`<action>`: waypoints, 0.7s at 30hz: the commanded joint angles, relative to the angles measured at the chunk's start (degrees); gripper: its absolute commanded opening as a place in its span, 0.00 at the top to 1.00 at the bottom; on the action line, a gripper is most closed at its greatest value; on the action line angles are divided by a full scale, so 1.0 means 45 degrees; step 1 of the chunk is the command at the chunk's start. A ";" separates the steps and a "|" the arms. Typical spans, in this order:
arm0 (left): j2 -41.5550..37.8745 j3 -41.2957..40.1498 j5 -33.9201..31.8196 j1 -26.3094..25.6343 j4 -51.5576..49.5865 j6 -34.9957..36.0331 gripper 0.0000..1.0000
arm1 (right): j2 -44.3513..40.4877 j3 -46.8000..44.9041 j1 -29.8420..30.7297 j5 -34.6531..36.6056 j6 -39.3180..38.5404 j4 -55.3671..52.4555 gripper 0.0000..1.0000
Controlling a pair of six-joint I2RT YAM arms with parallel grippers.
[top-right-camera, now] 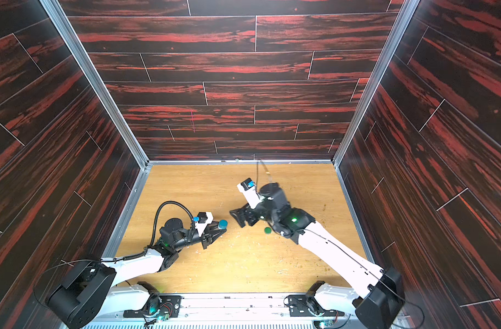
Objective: Close the paint jar lid
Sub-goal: Screw the lid onto the paint jar.
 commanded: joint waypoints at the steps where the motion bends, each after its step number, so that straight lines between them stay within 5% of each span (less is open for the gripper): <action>1: -0.0428 0.0365 0.1360 0.0062 -0.0829 0.0207 1.00 | -0.0373 -0.0708 0.0020 -0.3858 -0.3122 0.0765 0.06; 7: -0.0904 0.0307 0.1440 0.0056 -0.1638 0.0547 0.99 | 0.1031 -0.0244 -0.0129 -0.4844 -0.3863 0.0214 0.25; 21: -0.0897 0.0402 0.1362 0.0051 -0.1969 0.0868 0.99 | 0.3745 0.0965 0.0022 -0.6117 -0.4840 -0.0982 0.34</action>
